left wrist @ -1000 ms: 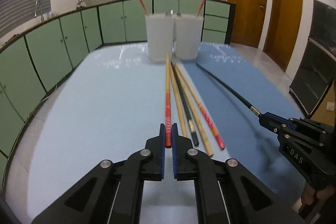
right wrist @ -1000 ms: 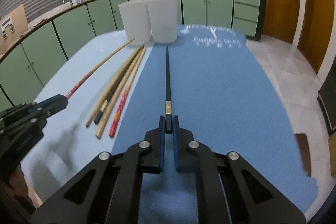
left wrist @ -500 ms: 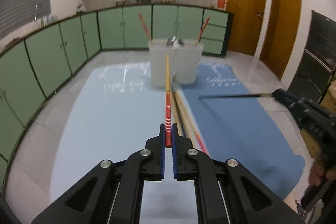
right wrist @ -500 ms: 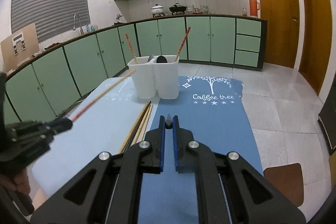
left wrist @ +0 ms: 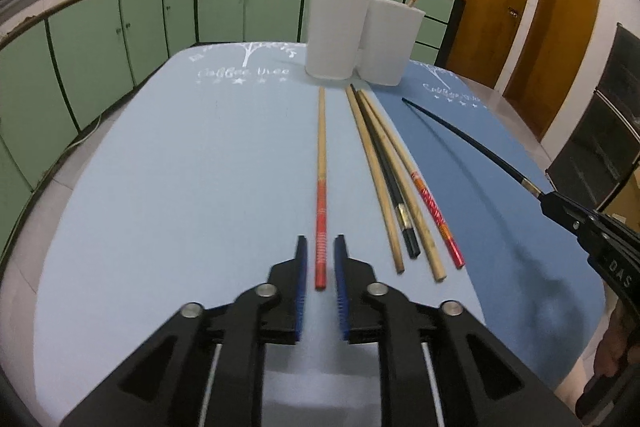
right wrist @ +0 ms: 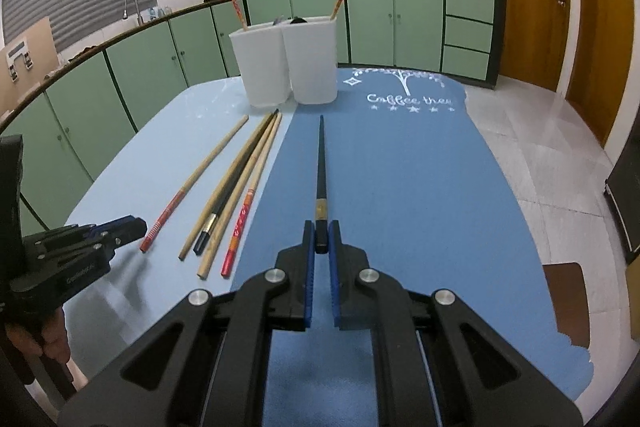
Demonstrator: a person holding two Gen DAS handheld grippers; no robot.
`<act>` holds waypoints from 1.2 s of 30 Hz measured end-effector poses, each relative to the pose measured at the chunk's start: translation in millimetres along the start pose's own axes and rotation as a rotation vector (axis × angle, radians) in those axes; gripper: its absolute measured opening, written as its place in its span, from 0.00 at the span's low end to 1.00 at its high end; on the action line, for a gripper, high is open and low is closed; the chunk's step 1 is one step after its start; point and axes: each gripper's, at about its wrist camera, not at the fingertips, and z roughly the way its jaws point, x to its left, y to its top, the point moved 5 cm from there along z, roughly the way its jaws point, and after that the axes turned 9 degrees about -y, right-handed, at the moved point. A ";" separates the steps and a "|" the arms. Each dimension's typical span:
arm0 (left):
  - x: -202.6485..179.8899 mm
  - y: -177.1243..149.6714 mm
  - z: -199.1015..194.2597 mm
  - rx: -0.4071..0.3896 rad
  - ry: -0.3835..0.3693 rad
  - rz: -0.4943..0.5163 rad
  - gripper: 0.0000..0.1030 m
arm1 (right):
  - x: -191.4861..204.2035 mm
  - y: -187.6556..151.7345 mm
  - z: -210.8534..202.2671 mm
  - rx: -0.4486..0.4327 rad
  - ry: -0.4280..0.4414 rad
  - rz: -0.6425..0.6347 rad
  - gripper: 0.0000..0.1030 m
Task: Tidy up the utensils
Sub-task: 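Lift both chopsticks and carry them toward the white utensil holder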
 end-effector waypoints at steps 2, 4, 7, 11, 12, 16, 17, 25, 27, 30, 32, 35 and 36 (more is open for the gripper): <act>-0.1 -4.1 1.1 0.004 -0.002 -0.001 0.17 | -0.4 -0.3 2.4 0.003 0.000 0.004 0.06; 1.2 -9.0 3.5 0.015 -0.001 -0.004 0.17 | -0.6 -0.9 4.3 0.006 0.002 0.009 0.06; -0.3 -11.9 6.1 0.010 0.010 0.001 0.19 | -0.2 -1.4 6.1 0.011 0.003 0.011 0.06; -5.1 -10.2 7.4 0.009 0.012 0.007 0.26 | -2.2 -2.7 7.9 0.018 0.002 0.016 0.06; -6.4 -10.2 7.5 0.009 0.013 0.009 0.27 | -2.6 -3.1 7.8 0.019 0.002 0.018 0.06; -8.3 -12.1 7.4 -0.002 0.021 0.020 0.27 | -3.6 -3.2 10.0 0.022 0.002 0.022 0.06; -8.0 -11.8 8.1 -0.004 0.022 0.022 0.27 | -3.5 -3.3 10.4 0.022 0.002 0.023 0.06; -14.0 -15.5 9.6 -0.016 0.049 0.062 0.06 | -7.1 -2.3 10.6 0.020 0.001 0.033 0.06; -16.0 -16.0 9.7 -0.024 0.069 0.081 0.06 | -8.5 -1.5 10.0 0.017 -0.002 0.037 0.06; -15.8 -14.3 6.8 -0.025 0.064 0.073 0.05 | -10.7 0.9 8.5 0.011 -0.007 0.040 0.06; -18.1 -8.1 -1.5 -0.035 0.056 0.074 0.05 | -12.0 4.1 7.0 0.004 -0.009 0.041 0.06; -23.3 4.6 -15.9 -0.048 0.071 0.098 0.05 | -15.1 13.4 -0.3 -0.020 -0.006 0.045 0.06; -25.5 12.1 -24.7 -0.058 0.071 0.104 0.05 | -16.2 18.0 -4.1 -0.033 -0.005 0.046 0.06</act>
